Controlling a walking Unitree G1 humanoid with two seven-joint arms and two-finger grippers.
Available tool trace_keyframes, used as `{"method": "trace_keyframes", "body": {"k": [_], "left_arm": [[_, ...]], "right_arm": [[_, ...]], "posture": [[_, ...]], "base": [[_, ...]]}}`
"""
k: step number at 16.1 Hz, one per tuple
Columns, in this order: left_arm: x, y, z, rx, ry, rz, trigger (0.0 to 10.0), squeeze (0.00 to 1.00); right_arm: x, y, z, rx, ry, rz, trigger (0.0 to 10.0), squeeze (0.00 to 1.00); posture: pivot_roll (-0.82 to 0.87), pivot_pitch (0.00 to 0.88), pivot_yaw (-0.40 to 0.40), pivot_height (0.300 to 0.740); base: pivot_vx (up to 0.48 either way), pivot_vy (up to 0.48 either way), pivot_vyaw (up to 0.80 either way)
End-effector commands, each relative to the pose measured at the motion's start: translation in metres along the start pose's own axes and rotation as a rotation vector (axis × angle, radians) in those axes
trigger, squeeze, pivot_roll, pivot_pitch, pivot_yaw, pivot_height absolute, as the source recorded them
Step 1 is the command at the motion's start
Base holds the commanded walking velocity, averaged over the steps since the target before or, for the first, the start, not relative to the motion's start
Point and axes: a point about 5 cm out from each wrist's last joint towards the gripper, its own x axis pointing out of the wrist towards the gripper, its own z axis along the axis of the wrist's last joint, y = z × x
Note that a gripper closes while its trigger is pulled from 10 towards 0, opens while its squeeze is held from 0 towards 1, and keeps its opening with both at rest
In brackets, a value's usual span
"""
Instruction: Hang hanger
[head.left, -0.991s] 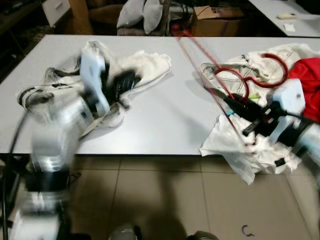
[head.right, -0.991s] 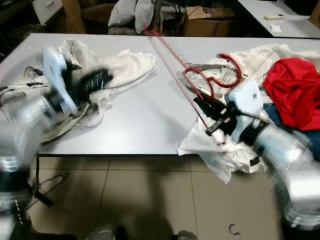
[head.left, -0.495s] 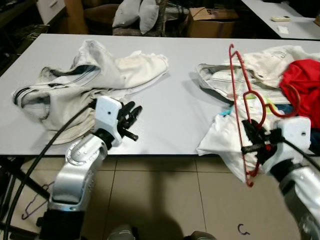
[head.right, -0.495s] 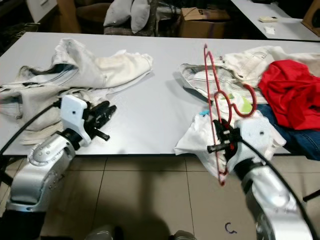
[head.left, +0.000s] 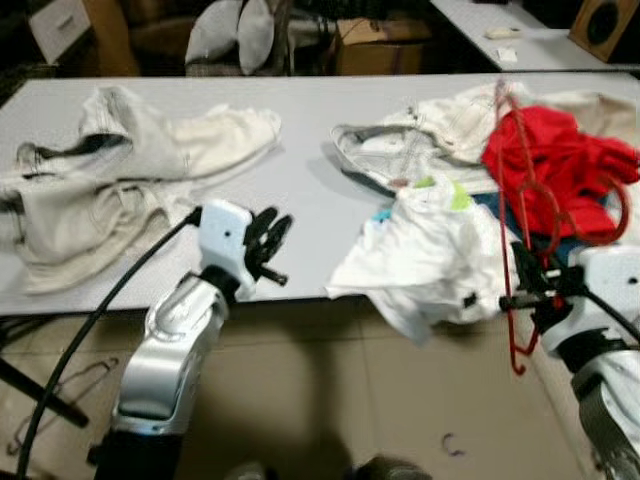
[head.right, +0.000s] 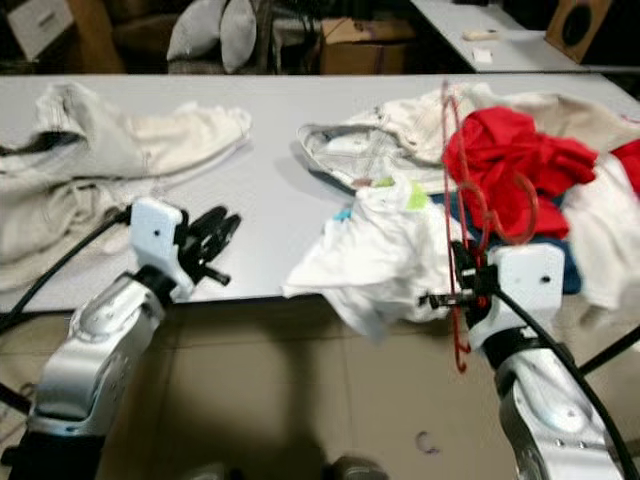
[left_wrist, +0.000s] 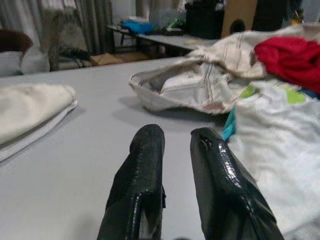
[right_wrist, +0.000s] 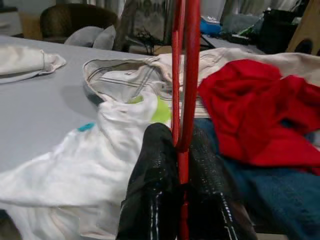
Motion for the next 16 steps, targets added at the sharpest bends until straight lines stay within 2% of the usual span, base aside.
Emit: {"method": "trace_keyframes", "body": {"k": [1, 3, 5, 7, 8, 10, 11, 12, 13, 15, 16], "left_arm": [[0.008, -0.01, 0.008, -0.02, -0.047, -0.041, 10.0, 0.0], [0.014, -0.017, 0.007, -0.089, -0.033, -0.07, 10.0, 0.0], [0.021, -0.018, -0.002, -0.072, 0.009, -0.068, 10.0, 0.0], [0.026, -0.018, -0.004, -0.069, 0.016, -0.056, 10.0, 0.0], [0.028, -0.014, -0.008, -0.062, 0.033, -0.032, 10.0, 0.0], [0.03, -0.011, -0.015, -0.067, 0.072, 0.012, 10.0, 0.0], [0.028, -0.007, -0.019, -0.112, 0.08, 0.043, 10.0, 1.0], [0.023, -0.004, -0.018, -0.135, 0.056, 0.07, 10.0, 1.0], [0.019, 0.0, -0.017, -0.124, 0.052, 0.094, 10.0, 1.0], [0.014, 0.004, -0.016, -0.019, 0.039, 0.122, 10.0, 1.0], [0.012, 0.008, -0.018, -0.011, 0.038, 0.132, 10.0, 0.91]], "right_arm": [[-0.005, -0.005, 0.0, 0.024, 0.023, -0.021, 10.0, 0.0], [-0.009, -0.01, 0.0, 0.051, 0.03, -0.05, 10.0, 0.0], [-0.014, -0.016, -0.001, -0.006, 0.043, -0.07, 10.0, 0.0], [-0.017, -0.02, 0.0, -0.007, 0.052, -0.062, 10.0, 0.0], [-0.019, -0.02, -0.002, -0.027, 0.065, -0.066, 10.0, 0.0], [-0.021, -0.02, -0.007, -0.003, 0.084, -0.066, 10.0, 0.0], [-0.023, -0.016, -0.01, 0.016, 0.084, -0.042, 10.0, 0.0], [-0.022, -0.014, -0.009, 0.033, 0.068, -0.024, 10.0, 0.0], [-0.021, -0.01, -0.011, 0.046, 0.068, -0.007, 10.0, 0.0], [-0.017, -0.004, -0.015, 0.045, 0.073, 0.023, 10.0, 0.0], [-0.014, -0.001, -0.015, 0.04, 0.062, 0.021, 10.0, 0.0]], "posture": [[-0.22, 0.0, 0.025, 0.74], [-0.24, 0.0, 0.034, 0.74], [-0.28, 0.0, 0.053, 0.74], [-0.29, 0.0, 0.061, 0.74], [-0.3, 0.0, 0.073, 0.74], [-0.31, 0.0, 0.078, 0.74], [-0.29, 0.0, 0.07, 0.74], [-0.28, 0.0, 0.066, 0.74], [-0.27, 0.0, 0.062, 0.74], [-0.25, 0.0, 0.064, 0.74], [-0.24, 0.0, 0.07, 0.74]], "base": [[0.0, -0.311, -0.68], [0.0, 0.0, -0.8], [0.0, 0.48, -0.8], [0.0, 0.48, -0.8], [0.0, 0.0, -0.8], [0.0, 0.0, 0.0], [0.0, 0.0, 0.0], [0.0, 0.0, 0.0], [0.0, 0.0, 0.0], [0.0, 0.0, 0.0], [0.0, 0.0, 0.0]]}}
